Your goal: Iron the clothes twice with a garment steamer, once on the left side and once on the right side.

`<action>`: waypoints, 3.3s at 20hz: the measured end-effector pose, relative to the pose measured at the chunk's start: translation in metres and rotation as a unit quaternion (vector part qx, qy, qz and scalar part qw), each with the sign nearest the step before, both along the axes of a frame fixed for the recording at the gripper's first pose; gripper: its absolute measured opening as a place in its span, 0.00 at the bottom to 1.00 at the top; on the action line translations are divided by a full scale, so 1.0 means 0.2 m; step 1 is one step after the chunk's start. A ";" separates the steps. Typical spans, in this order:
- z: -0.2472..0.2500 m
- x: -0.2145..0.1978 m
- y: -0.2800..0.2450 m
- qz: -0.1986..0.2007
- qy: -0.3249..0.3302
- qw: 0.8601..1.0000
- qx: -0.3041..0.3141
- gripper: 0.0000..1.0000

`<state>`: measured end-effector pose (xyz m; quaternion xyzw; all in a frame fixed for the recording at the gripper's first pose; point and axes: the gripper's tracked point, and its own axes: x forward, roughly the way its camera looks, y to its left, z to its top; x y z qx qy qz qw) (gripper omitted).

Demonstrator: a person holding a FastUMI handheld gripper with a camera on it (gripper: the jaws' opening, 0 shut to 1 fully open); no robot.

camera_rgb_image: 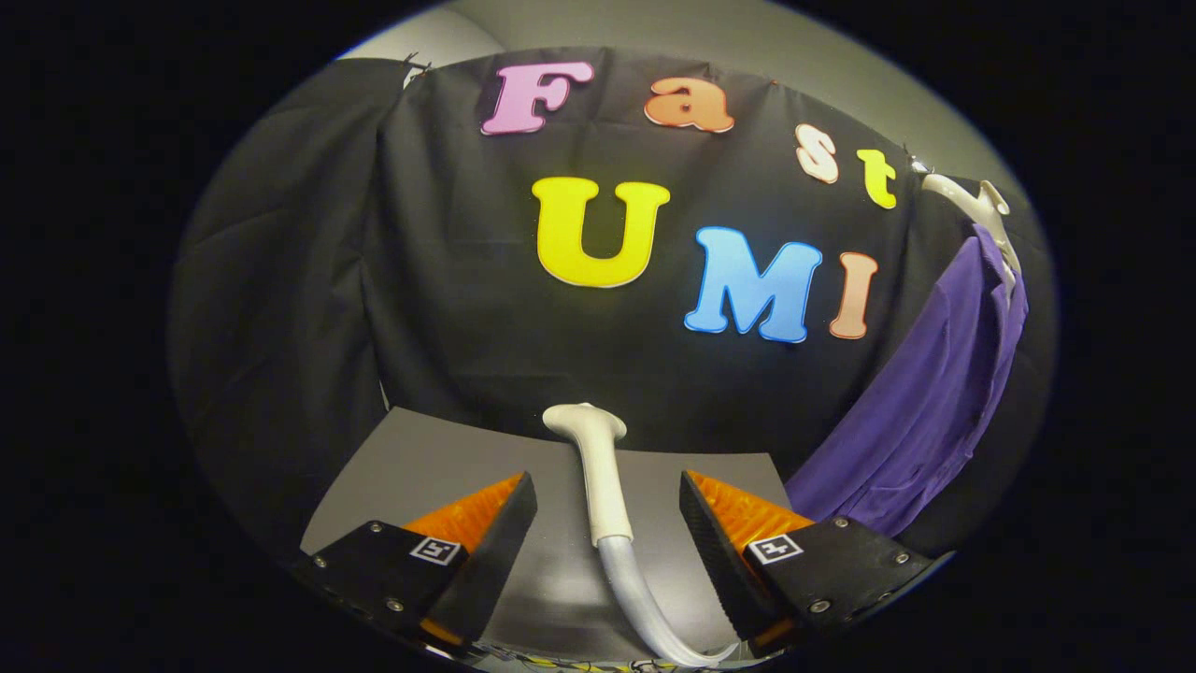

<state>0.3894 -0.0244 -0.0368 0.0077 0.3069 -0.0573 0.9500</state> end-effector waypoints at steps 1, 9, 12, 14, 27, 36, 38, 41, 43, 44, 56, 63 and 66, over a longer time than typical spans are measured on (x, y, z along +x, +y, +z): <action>-0.05 0.04 0.01 -0.004 0.017 1.000 0.008 0.95; -0.33 0.30 -0.06 -0.058 0.097 0.992 0.056 0.95; -0.41 0.35 -0.04 -0.048 0.116 0.990 0.057 0.96; -0.47 0.35 -0.05 -0.049 0.132 0.988 0.060 0.95; -0.60 0.37 -0.04 -0.045 0.154 0.983 0.092 0.49; -0.45 0.23 -0.05 -0.026 0.066 0.997 0.036 0.33; -0.33 0.19 -0.03 -0.012 0.032 0.999 0.023 0.33; -0.19 0.06 -0.03 -0.007 -0.029 0.998 0.047 0.33; -0.09 -0.06 -0.05 0.002 -0.069 0.996 0.052 0.33; -0.06 -0.13 -0.07 0.009 -0.084 0.996 0.041 0.33; 0.17 -1.14 -0.53 0.098 -0.207 0.973 0.023 0.33; 0.22 -1.49 -0.70 0.124 -0.272 0.954 0.014 0.32; 0.27 -1.51 -0.75 0.104 -0.306 0.946 0.026 0.33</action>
